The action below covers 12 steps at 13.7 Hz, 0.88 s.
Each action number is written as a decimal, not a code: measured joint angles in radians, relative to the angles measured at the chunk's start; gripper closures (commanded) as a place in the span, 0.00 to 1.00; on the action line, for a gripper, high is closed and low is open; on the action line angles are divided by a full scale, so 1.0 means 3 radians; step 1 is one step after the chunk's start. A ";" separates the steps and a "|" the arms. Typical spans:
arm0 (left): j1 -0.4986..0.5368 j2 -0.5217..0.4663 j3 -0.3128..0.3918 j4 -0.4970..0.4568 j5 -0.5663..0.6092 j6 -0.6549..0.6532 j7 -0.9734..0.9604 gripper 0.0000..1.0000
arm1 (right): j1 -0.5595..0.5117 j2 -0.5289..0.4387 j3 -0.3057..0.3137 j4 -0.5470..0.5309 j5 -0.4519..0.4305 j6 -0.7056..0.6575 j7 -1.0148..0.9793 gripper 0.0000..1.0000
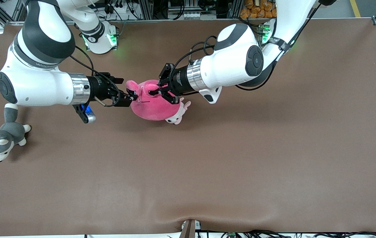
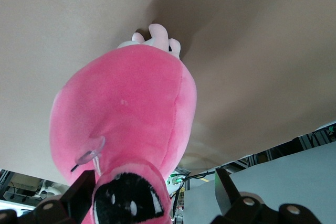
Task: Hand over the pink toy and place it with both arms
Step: 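Open the left gripper and withdraw it while the right gripper holds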
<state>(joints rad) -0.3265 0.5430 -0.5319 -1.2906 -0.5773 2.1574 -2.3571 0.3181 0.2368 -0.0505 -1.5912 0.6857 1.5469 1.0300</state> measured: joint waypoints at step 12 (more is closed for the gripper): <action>0.0045 -0.0001 0.0003 0.0019 0.0000 0.0000 0.0000 1.00 | 0.0031 0.0000 0.0022 0.0024 0.0266 0.0013 0.0077 0.90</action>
<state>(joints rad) -0.3130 0.5426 -0.5309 -1.2849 -0.5773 2.1575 -2.3571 0.3274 0.2368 -0.0439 -1.5840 0.7655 1.5507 1.0530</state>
